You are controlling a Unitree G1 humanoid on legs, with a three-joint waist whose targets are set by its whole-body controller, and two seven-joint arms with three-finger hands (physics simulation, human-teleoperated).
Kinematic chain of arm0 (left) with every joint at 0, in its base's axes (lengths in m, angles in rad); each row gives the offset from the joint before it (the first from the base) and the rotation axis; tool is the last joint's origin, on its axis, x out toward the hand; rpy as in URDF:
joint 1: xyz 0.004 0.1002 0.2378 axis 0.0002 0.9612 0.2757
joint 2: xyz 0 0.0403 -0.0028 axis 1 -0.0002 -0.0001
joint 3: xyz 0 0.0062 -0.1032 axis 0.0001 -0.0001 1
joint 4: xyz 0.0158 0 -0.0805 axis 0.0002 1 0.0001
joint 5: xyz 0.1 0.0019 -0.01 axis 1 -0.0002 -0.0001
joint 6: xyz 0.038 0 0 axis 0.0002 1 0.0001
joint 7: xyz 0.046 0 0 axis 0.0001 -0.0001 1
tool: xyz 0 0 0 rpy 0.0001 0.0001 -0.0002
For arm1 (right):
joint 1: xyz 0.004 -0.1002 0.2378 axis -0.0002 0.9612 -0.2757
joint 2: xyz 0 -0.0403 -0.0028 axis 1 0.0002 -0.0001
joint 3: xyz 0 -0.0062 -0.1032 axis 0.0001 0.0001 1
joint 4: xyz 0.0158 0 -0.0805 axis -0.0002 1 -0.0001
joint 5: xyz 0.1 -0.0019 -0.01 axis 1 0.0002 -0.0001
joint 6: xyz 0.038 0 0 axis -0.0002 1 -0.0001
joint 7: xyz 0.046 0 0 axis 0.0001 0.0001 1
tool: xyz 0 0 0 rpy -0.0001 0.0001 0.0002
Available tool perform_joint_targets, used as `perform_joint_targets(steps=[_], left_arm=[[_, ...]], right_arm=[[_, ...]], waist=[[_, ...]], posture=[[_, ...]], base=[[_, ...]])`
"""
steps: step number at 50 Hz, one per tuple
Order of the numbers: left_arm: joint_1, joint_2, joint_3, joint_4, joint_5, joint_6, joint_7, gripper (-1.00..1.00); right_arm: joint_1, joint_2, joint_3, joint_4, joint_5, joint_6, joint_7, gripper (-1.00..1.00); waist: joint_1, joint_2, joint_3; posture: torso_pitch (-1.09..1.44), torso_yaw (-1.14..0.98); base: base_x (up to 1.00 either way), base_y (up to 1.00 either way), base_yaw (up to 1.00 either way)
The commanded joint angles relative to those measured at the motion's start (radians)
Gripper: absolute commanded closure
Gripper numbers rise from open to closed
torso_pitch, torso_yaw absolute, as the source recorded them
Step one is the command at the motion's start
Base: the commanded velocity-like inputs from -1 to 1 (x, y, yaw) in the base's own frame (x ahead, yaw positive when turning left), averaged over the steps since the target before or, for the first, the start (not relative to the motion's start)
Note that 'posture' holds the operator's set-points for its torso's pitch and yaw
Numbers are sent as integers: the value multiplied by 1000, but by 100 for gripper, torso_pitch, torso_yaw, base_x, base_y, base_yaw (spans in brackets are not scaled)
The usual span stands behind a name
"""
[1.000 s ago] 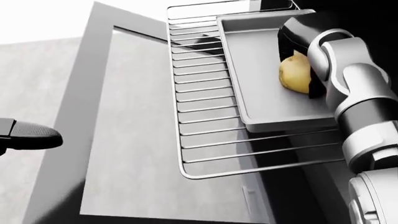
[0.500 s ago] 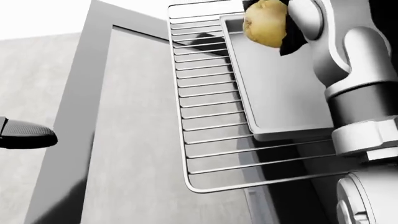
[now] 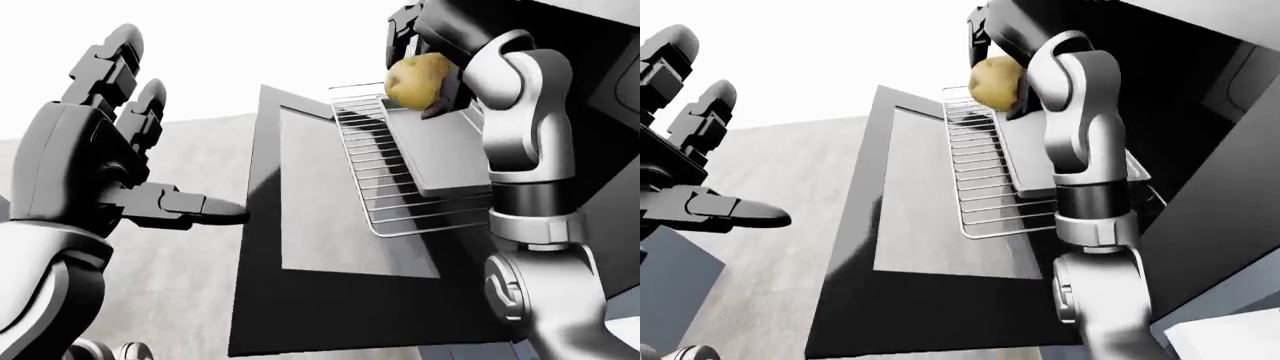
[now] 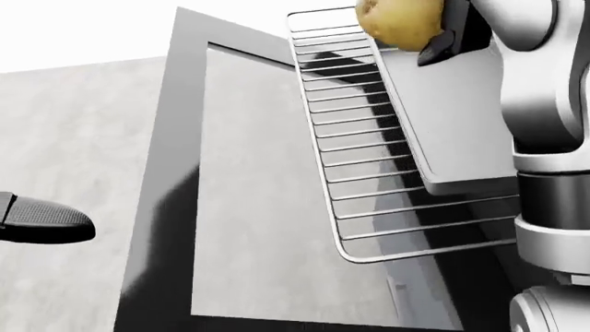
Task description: Pick the potato from the oven and place it on the plate on the counter.
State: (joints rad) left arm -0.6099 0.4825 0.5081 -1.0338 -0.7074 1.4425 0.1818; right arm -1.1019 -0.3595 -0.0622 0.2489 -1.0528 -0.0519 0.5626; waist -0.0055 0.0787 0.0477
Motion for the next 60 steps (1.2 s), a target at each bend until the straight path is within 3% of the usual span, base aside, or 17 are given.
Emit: perform_joint_targets(steps=[1,2,17,19,21,27,30,31,33,37,39,41,45,46,50,57,60], left_arm=[[-11,13,8,-1,4,-41,20,-100],[-7,13,8,-1,1,-45,22,-100],[23,24,-52,25,-1,-105,59,-100],[34,20,-60,24,11,-116,55,-100],[39,19,-59,23,18,-118,48,-100],[45,11,-61,24,36,-127,35,-100],[57,4,-52,14,41,-128,27,-100],[55,4,-49,12,40,-123,25,-100],[47,5,-44,13,39,-116,22,-100],[37,4,-56,18,46,-117,23,-100],[29,2,-62,20,50,-112,25,-100],[23,0,-62,20,52,-108,23,-100],[23,-1,-80,30,71,-120,18,-100],[23,-5,-90,30,78,-121,20,-100],[23,-13,-104,31,102,-123,8,-100],[33,-29,-114,27,147,-129,-23,-100],[31,-35,-117,26,165,-126,-36,-100]], right_arm=[[-26,-5,-10,-36,17,9,-13,100],[-21,-4,-9,-44,21,13,-11,100],[15,-42,-33,-88,99,39,-30,98],[5,-45,-33,-95,104,45,-26,98],[-2,-42,-37,-100,108,68,-26,97],[7,-47,-33,-115,119,77,-30,97],[-4,-47,-34,-120,123,90,-21,97],[-1,-48,-35,-124,123,92,-21,97],[5,-48,-39,-148,127,108,-6,98],[19,-48,-47,-166,135,139,1,99],[6,-46,-55,-182,149,180,14,99],[6,-47,-54,-200,159,204,16,98],[36,-55,-50,-263,171,217,41,98],[39,-56,-52,-270,176,219,44,98],[56,-62,-60,-306,198,226,58,98],[73,-68,-67,-347,223,247,74,98],[75,-80,-74,-346,235,250,71,98]], waist=[[-1,28,-35],[-10,37,-47],[-22,-82,-29],[-20,-116,-43],[-13,-117,-52],[4,-58,-20],[3,24,-30],[2,22,-39],[4,9,-33],[3,-19,-68],[13,-47,1],[-13,-50,-5],[-10,-117,4],[-10,-163,-11],[-3,-99,-27],[-5,-24,8],[-9,53,-15]], posture=[[0,0],[0,0],[0,0],[0,0],[0,0],[0,0],[0,0],[0,0],[0,0],[0,0],[0,0],[0,0],[0,0],[0,0],[0,0],[0,0],[0,0]], base=[[-23,30,0],[-24,30,0],[-25,30,0],[-30,29,0],[-23,13,0],[-18,6,0],[-24,7,0],[-32,9,0],[-39,9,0],[-41,5,0],[0,-2,0],[0,-9,-32],[0,0,-100],[0,0,-88],[0,0,-70],[0,0,-36],[0,0,-36]])
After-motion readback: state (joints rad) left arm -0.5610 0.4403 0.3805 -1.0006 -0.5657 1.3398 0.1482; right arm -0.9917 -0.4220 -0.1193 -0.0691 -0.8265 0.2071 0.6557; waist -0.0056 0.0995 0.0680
